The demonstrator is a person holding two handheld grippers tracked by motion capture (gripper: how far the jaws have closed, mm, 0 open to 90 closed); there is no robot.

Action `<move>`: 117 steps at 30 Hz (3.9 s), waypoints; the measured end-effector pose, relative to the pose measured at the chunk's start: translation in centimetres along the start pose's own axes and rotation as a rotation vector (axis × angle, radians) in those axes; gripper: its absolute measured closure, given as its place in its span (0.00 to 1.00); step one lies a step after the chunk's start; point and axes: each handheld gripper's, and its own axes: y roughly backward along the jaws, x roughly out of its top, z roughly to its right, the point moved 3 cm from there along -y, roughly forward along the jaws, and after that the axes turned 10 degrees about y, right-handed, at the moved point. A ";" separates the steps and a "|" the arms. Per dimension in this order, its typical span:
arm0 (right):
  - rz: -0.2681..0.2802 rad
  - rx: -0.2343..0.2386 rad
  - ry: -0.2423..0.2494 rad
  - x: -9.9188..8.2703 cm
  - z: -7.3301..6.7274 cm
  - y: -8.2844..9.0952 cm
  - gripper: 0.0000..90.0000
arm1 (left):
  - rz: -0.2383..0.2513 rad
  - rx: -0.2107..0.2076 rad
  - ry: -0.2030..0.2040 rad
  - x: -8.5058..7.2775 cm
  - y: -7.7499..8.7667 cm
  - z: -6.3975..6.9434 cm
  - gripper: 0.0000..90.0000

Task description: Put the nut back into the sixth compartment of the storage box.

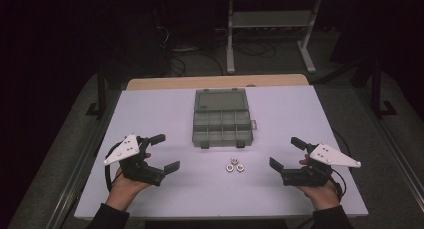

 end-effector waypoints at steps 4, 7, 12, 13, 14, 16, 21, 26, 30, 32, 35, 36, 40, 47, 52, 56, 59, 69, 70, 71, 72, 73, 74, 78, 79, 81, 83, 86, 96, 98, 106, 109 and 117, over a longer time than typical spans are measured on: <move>0.000 0.002 0.000 0.0 0.0 -0.1 0.00 | -0.018 -0.008 -0.010 0.1 -0.8 0.1 0.00; -0.002 0.003 -0.004 0.0 -0.1 -0.1 0.00 | -0.025 -0.019 -0.007 0.1 -1.5 0.2 0.00; -0.004 0.003 0.000 0.0 -0.1 -0.1 0.00 | -0.034 -0.030 -0.018 0.4 -2.5 0.4 0.00; -0.004 0.003 0.000 0.0 -0.1 -0.1 0.00 | -0.034 -0.034 -0.017 0.4 -2.7 0.4 0.00; -0.003 0.003 -0.001 0.0 -0.1 -0.1 0.00 | -0.037 -0.035 -0.021 0.5 -2.9 0.4 0.00; -0.002 0.003 -0.003 0.0 -0.1 -0.1 0.00 | -0.045 -0.038 -0.024 0.6 -3.4 0.4 0.00; -0.002 0.003 0.002 -0.1 0.0 -0.2 0.00 | -0.064 -0.046 -0.028 0.5 -4.5 0.5 0.00; -0.003 0.004 0.003 -0.1 0.0 -0.2 0.00 | -0.083 -0.052 -0.023 0.4 -5.6 0.5 0.00; -0.001 0.002 0.004 0.0 0.0 -0.2 0.00 | -0.104 -0.058 -0.032 0.4 -6.5 0.7 0.00; -0.002 0.001 0.004 0.0 0.0 -0.2 0.00 | -0.119 -0.058 -0.030 0.3 -7.0 0.8 0.00; -0.002 0.000 0.001 -0.1 0.0 -0.2 0.00 | -0.151 -0.062 -0.035 0.2 -7.6 0.8 0.00; -0.001 0.000 0.003 -0.1 0.0 -0.2 0.00 | -0.160 -0.067 -0.039 0.1 -7.8 0.8 0.00; -0.001 0.000 0.003 -0.1 0.0 -0.2 0.00 | -0.177 -0.074 -0.041 0.2 -8.5 0.8 0.00; -0.001 -0.001 0.003 -0.1 0.0 -0.2 0.00 | -0.221 -0.084 -0.051 0.6 -9.6 0.9 0.00; -0.001 -0.003 0.001 -0.1 0.0 -0.2 0.00 | -0.255 -0.086 -0.072 1.3 -10.4 1.0 0.00; -0.004 -0.002 0.000 -0.1 0.0 -0.2 0.00 | -0.295 -0.084 -0.074 1.4 -11.1 1.0 0.00; -0.002 -0.003 0.003 -0.1 0.1 -0.2 0.00 | -0.352 -0.077 -0.084 1.4 -11.6 0.8 0.00; -0.012 -0.002 0.002 -0.2 0.0 -0.2 0.00 | -0.490 -0.063 -0.107 1.4 -13.1 0.8 0.00; -0.011 -0.004 0.002 -0.3 0.0 -0.2 0.00 | -0.510 -0.063 -0.106 1.3 -13.3 0.8 0.00; -0.011 -0.005 0.001 -0.3 0.1 -0.1 0.00 | -0.521 -0.062 -0.107 1.2 -13.4 0.9 0.00; -0.013 -0.005 0.000 -0.3 0.1 -0.1 0.00 | -0.538 -0.065 -0.113 1.2 -13.5 0.9 0.00; -0.013 -0.006 -0.001 -0.3 0.1 -0.1 0.00 | -0.541 -0.067 -0.102 1.1 -13.6 1.0 0.00; -0.013 -0.007 0.000 -0.3 0.1 -0.1 0.00 | -0.554 -0.070 -0.115 1.1 -13.7 0.9 0.00; -0.013 -0.008 -0.001 -0.4 0.2 -0.1 0.00 | -0.584 -0.071 -0.107 0.8 -14.2 1.1 0.00; -0.013 -0.009 -0.001 -0.4 0.2 -0.1 0.00 | -0.589 -0.069 -0.109 0.7 -14.4 1.1 0.00; -0.012 -0.010 -0.003 -0.4 0.2 -0.1 0.00 | -0.610 -0.064 -0.113 0.6 -14.7 1.1 0.00; -0.012 -0.011 -0.004 -0.4 0.2 -0.2 0.00 | -0.623 -0.068 -0.120 0.5 -14.9 1.2 0.06; -0.018 -0.009 -0.004 -0.4 0.2 -0.2 0.00 | -0.655 -0.073 -0.129 0.2 -15.4 1.3 0.16; -0.021 -0.008 -0.003 -0.5 0.3 -0.3 0.00 | -0.731 -0.077 -0.139 -0.4 -16.8 1.7 0.22; -0.021 -0.008 -0.004 -0.5 0.3 -0.3 0.00 | -0.759 -0.076 -0.152 -0.4 -17.0 1.7 0.25; -0.018 -0.011 -0.008 -0.5 0.3 -0.3 0.00 | -0.826 -0.067 -0.172 -1.0 -17.6 1.9 0.37; -0.018 -0.011 -0.014 -0.5 0.3 -0.2 0.00 | -0.850 -0.072 -0.172 -1.4 -17.9 2.0 0.43; -0.017 -0.012 -0.013 -0.5 0.3 -0.2 0.00 | -0.925 -0.079 -0.189 -2.5 -18.5 2.6 0.54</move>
